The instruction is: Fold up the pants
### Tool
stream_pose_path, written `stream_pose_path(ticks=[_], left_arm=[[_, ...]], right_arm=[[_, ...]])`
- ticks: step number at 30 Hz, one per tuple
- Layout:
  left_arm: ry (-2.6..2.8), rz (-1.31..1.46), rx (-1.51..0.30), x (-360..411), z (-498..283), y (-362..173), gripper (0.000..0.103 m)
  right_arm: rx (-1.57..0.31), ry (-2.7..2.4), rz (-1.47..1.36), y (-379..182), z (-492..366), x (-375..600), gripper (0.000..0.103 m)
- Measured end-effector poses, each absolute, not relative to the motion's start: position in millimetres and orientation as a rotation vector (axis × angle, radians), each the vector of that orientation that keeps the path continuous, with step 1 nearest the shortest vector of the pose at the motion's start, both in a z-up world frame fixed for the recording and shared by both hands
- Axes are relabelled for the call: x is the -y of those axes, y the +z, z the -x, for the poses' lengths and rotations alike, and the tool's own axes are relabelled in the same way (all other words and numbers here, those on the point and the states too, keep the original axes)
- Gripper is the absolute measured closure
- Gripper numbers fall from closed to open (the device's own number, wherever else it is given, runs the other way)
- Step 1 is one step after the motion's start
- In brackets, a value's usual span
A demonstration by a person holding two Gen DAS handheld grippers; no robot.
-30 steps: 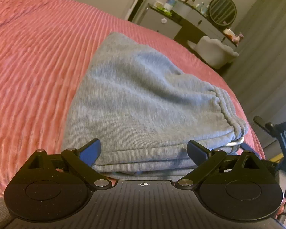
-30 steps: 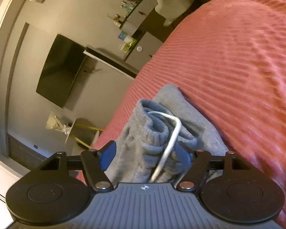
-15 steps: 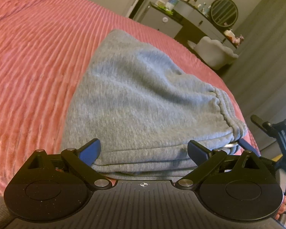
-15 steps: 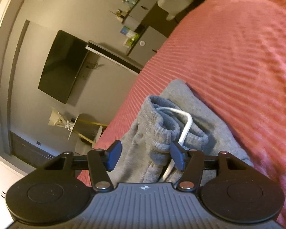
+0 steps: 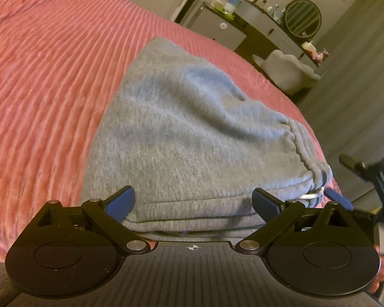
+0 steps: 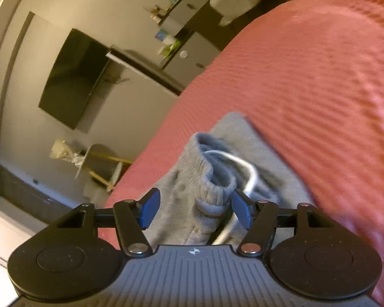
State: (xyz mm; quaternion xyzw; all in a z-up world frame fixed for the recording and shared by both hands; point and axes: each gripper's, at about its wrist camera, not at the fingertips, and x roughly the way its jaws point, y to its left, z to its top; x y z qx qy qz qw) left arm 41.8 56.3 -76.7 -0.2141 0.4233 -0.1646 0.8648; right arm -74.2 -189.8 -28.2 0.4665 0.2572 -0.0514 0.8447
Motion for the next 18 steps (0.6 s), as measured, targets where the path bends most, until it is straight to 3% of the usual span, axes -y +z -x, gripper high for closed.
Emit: stream_pose_path(ticks=[14, 16, 18], left_arm=[[-0.345, 0.442, -0.888, -56, -43, -77, 0.002], [-0.343, 0.443, -0.889, -56, -43, -77, 0.002], [-0.342, 0.439, -0.89, -55, -43, -77, 0.002]], right_arm=[[-0.61, -0.087, -1.023, -40, 54, 177, 0.039], [-0.616, -0.074, -1.023, -41, 45, 173, 0.03], [-0.644, -0.044, -1.005, -46, 32, 167, 0.028]])
